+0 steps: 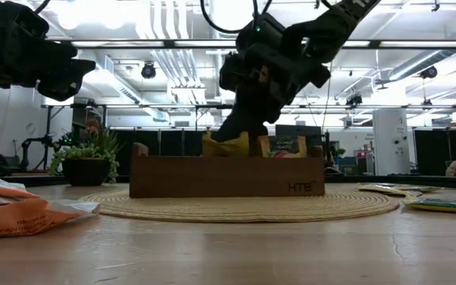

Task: Pick & Place Tea
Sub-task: Put the yellow tea bag into the middle section of the wooden organizer, then adjust the wooden organizer

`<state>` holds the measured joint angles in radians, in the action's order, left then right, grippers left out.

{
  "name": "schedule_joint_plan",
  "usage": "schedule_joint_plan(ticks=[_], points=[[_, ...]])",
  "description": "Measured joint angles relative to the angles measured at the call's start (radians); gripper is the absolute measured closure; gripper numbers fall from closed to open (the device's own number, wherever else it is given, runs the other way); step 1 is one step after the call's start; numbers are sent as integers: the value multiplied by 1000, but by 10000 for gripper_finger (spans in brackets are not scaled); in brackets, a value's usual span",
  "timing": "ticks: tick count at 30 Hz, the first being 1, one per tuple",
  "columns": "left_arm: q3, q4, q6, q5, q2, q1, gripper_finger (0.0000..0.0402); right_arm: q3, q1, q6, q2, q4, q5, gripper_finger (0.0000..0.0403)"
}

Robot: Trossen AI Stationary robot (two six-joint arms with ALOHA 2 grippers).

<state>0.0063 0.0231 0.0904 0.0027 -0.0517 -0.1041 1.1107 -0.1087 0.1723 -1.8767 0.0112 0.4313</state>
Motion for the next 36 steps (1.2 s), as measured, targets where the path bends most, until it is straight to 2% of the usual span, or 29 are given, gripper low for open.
schedule_joint_plan(ticks=[10, 13, 19, 25, 31, 36], points=[[0, 0, 0, 0, -2, 0, 235, 13, -7, -125, 1, 45, -14, 394], [0, 0, 0, 0, -3, 0, 235, 13, -7, -139, 1, 45, -47, 387], [0, 0, 0, 0, -3, 0, 235, 13, -7, -143, 1, 44, -142, 349], [0, 0, 0, 0, -3, 0, 235, 33, -7, -158, 2, 46, -147, 300], [0, 0, 0, 0, -3, 0, 235, 96, -6, -214, 5, 181, -147, 262], [0, 0, 0, 0, -3, 0, 235, 133, 43, -313, 5, 286, -142, 251]])
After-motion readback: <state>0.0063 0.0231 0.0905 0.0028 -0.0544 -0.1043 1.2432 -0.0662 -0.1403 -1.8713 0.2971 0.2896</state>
